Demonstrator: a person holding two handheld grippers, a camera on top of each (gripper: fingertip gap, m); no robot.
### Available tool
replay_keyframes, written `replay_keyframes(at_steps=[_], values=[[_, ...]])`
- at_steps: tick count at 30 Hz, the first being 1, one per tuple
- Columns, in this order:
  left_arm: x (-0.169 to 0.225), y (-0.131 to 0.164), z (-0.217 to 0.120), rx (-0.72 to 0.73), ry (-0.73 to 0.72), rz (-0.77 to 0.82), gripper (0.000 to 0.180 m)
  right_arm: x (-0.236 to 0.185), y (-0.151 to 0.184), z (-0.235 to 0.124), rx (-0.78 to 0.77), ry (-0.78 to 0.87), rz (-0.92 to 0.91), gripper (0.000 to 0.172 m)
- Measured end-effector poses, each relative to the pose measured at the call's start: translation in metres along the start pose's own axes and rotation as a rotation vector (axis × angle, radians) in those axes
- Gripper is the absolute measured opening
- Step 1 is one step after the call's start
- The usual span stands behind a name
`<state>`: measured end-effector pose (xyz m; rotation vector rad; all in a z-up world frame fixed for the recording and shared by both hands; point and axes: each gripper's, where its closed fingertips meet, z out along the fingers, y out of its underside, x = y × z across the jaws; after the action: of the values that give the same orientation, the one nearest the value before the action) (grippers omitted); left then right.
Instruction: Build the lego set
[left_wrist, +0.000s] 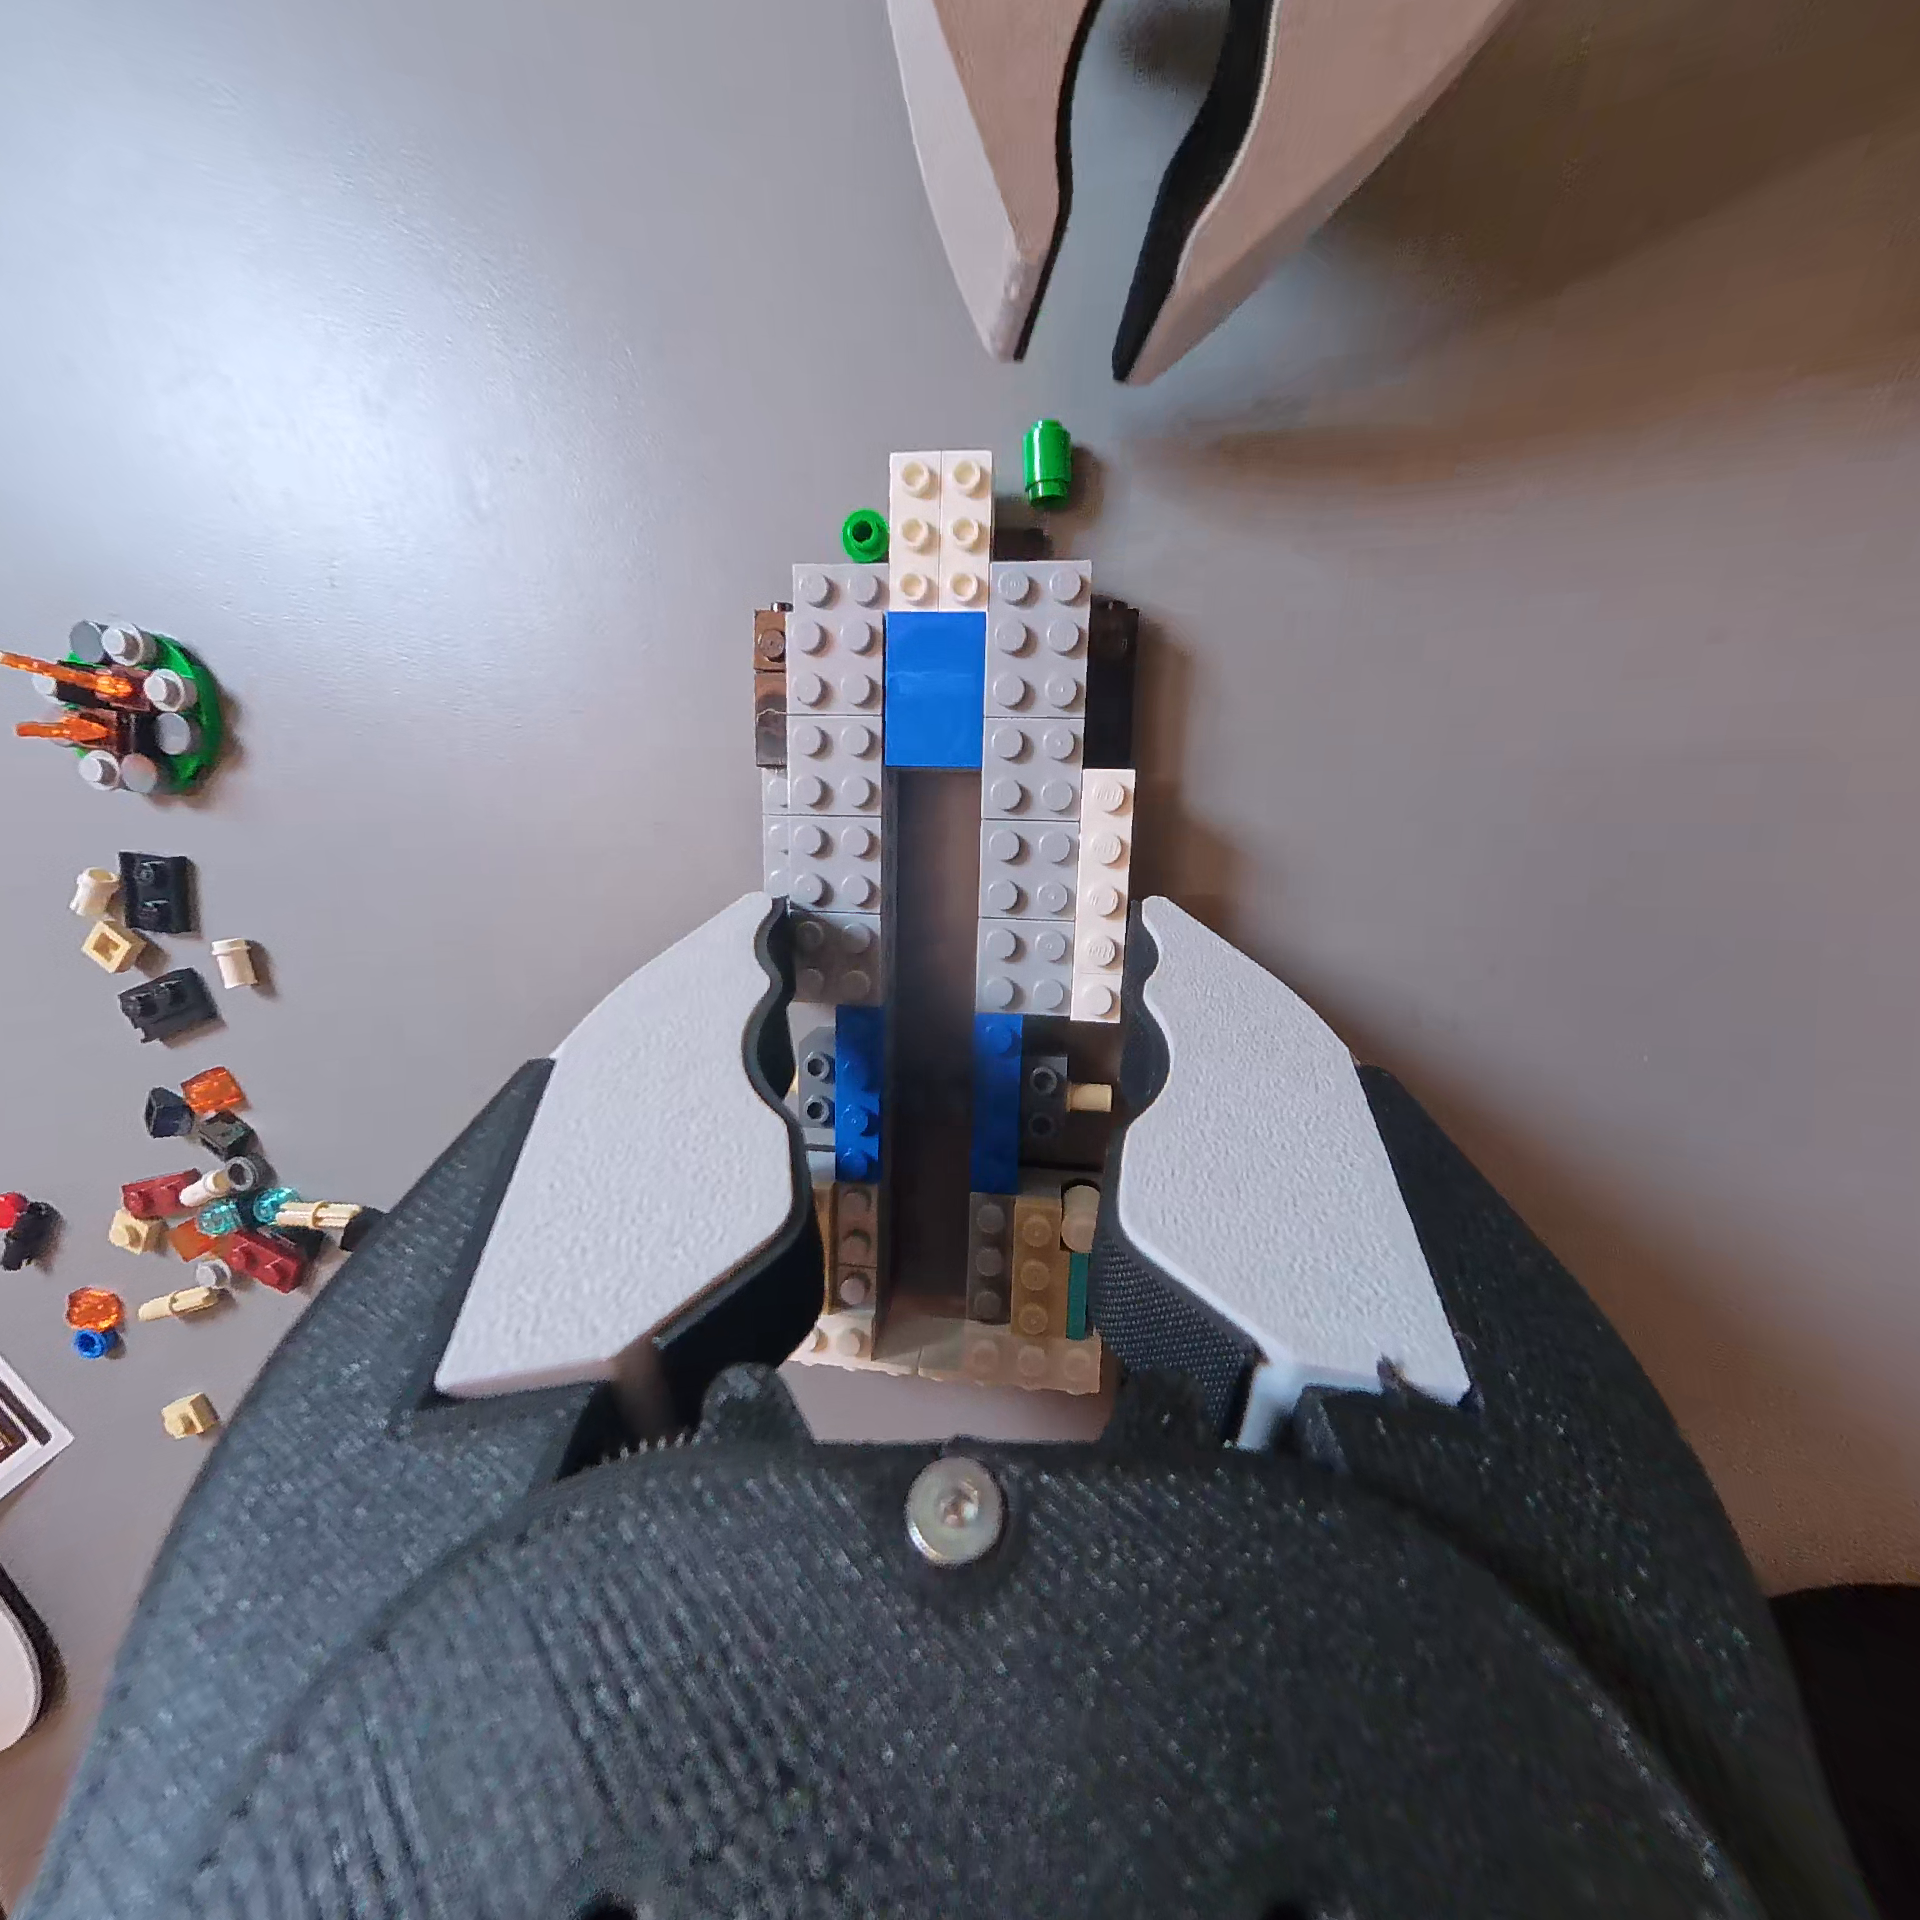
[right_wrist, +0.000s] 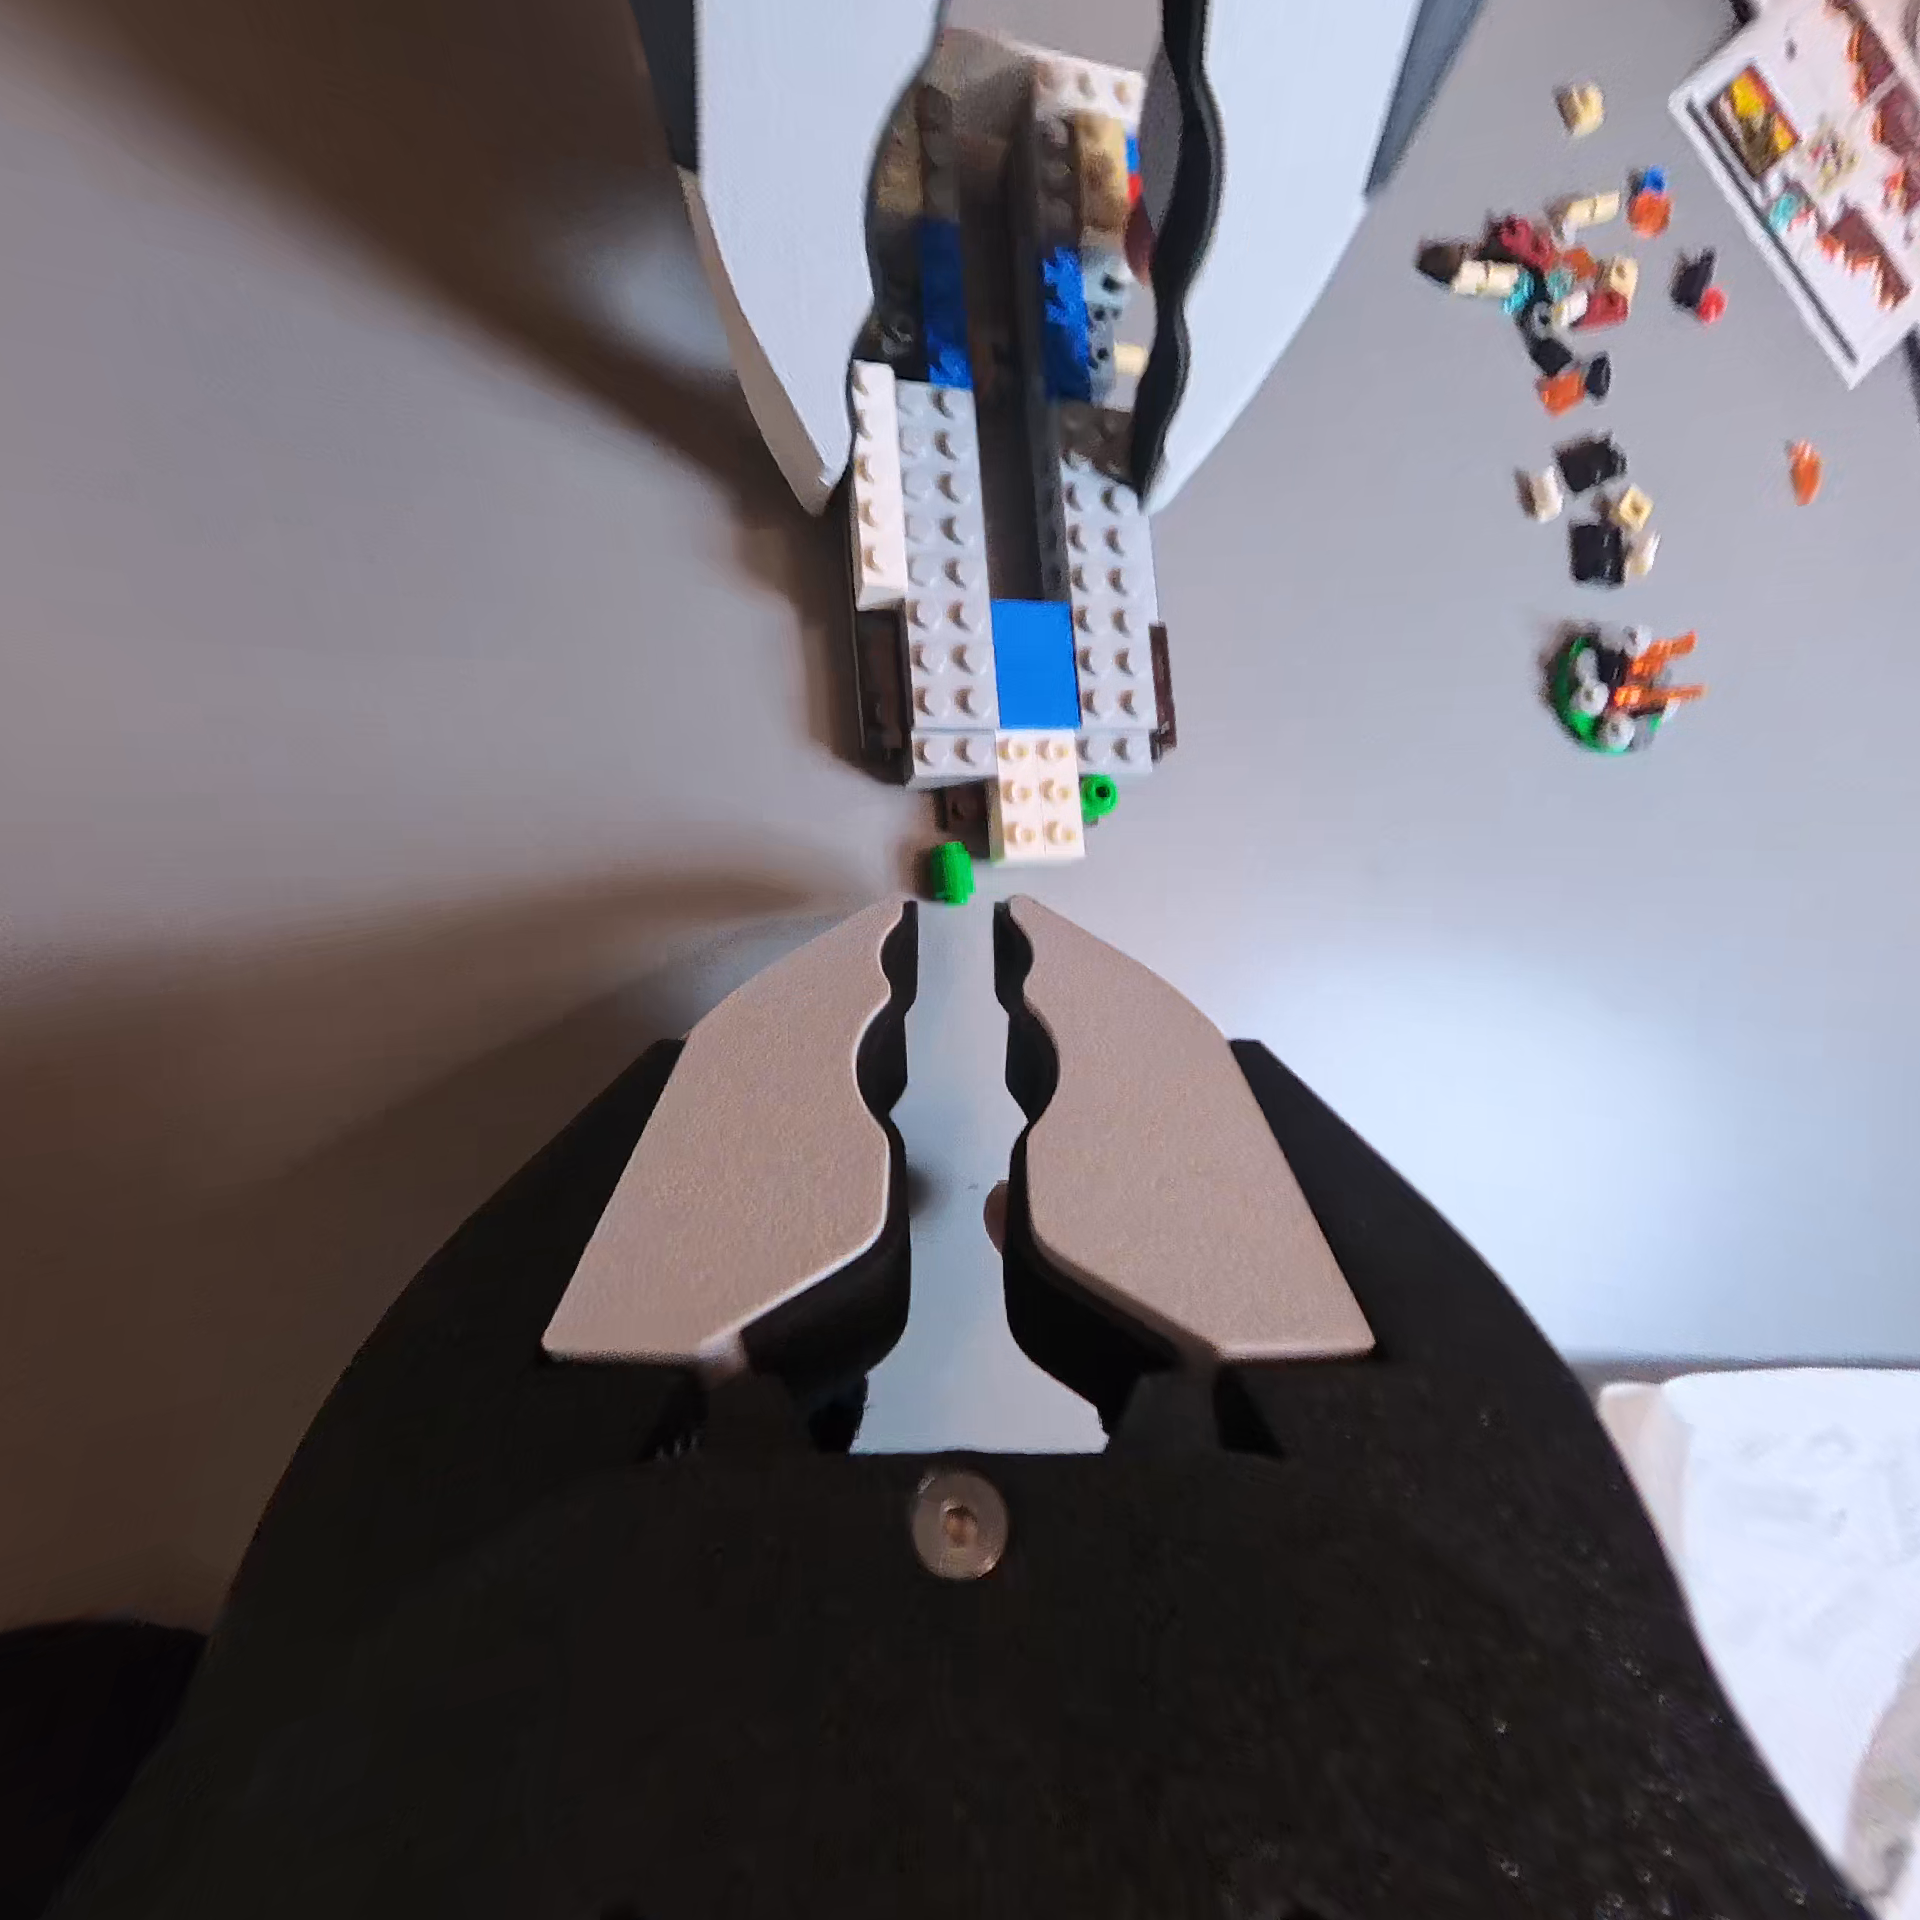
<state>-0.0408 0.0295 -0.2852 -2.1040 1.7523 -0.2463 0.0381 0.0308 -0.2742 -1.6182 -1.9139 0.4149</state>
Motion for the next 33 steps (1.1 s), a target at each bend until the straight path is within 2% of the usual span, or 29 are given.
replay_keyframes(at_steps=[5, 16, 23, 33], values=[[0.000, 0.000, 0.000, -0.007, -0.003, -0.003, 0.061, -0.002, 0.004, 0.005, 0.008, -0.079, 0.132, 0.015], [0.000, 0.000, 0.000, 0.004, -0.010, -0.020, 0.061, -0.005, 0.000, 0.013, -0.054, -0.118, 0.100, 0.007], [0.001, -0.002, 0.001, -0.026, -0.039, -0.093, 0.061, 0.012, -0.004, 0.008, -0.104, 0.079, -0.002, 0.007], [0.000, -0.005, 0.001, -0.049, -0.043, -0.215, 0.061, 0.022, -0.006, 0.013, -0.259, 0.374, -0.399, 0.007]])
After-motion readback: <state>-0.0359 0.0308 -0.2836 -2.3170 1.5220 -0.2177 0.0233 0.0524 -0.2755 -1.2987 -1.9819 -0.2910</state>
